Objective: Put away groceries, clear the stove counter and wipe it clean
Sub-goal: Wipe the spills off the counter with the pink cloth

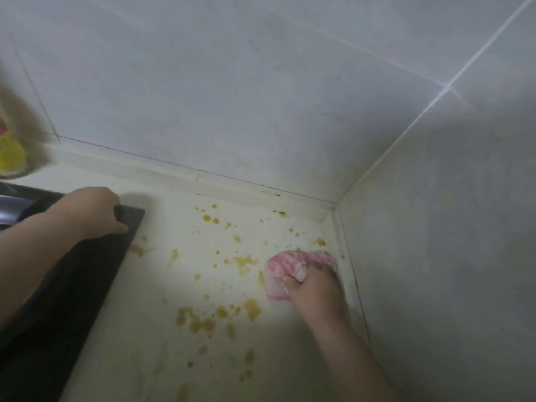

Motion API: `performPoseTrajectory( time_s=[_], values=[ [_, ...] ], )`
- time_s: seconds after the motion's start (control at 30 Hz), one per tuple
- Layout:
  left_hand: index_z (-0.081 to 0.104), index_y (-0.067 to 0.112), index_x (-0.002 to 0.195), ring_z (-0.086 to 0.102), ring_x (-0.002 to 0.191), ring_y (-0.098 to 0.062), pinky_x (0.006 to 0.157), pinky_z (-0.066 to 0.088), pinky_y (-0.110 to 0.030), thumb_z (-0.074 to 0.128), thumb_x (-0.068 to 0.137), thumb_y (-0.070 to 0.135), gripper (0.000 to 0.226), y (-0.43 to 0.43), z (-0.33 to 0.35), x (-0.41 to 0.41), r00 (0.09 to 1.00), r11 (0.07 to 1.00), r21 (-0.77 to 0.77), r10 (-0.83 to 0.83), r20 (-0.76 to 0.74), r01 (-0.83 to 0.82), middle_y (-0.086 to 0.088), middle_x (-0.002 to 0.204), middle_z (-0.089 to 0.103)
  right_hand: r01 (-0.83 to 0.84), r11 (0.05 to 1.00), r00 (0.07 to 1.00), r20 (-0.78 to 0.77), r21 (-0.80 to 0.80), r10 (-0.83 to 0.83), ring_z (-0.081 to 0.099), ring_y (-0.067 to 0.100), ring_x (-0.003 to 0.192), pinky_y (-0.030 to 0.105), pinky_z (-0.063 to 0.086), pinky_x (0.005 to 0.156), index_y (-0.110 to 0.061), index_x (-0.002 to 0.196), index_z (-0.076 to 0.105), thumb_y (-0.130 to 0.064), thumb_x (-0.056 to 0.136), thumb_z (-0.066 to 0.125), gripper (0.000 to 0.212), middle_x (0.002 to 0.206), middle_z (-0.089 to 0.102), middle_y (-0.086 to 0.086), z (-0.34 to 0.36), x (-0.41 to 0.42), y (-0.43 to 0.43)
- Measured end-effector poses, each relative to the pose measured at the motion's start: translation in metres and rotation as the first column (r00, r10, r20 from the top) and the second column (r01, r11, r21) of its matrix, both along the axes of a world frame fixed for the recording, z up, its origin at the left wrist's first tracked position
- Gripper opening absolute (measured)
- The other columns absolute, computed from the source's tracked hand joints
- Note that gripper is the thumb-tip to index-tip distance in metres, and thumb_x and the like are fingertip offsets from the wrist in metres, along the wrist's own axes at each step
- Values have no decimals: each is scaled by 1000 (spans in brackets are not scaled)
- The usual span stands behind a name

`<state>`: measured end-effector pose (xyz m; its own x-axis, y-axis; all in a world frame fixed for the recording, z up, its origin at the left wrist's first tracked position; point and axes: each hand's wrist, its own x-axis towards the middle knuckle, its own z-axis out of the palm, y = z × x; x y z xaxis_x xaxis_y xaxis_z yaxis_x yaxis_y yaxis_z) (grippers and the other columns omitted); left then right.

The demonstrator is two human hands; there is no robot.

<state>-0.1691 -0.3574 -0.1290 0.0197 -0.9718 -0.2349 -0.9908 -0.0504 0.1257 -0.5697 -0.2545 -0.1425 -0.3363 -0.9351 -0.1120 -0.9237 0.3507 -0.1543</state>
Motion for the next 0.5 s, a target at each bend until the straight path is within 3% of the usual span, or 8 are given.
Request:
performPoseTrajectory(
  time_s=[0.2,0.37,0.5],
  values=[
    [66,11,87,50,78,-26,63,41,-33,83,62,31,36,-2,-15,3,997,995,-96,15,-72,-22,0,78,38,0,999,999,47,-32,1,56,31,114,35,48,97,-9,128,56,-61,77,57,73,124,59,13,0,-2,-17],
    [72,8,94,48,77,-26,72,45,-34,82,65,29,37,-6,-24,6,999,996,-85,-36,-9,35,-2,76,42,-1,999,994,106,-34,4,62,26,104,31,52,90,-14,119,62,-67,71,53,71,115,66,7,4,0,-44],
    [72,10,96,49,77,-25,73,47,-35,82,64,34,41,-5,-23,8,999,995,-91,-46,9,47,-2,76,41,-8,1000,992,123,-25,11,62,25,105,28,51,91,-15,119,63,-60,77,60,62,117,65,4,11,2,-53]
  ],
)
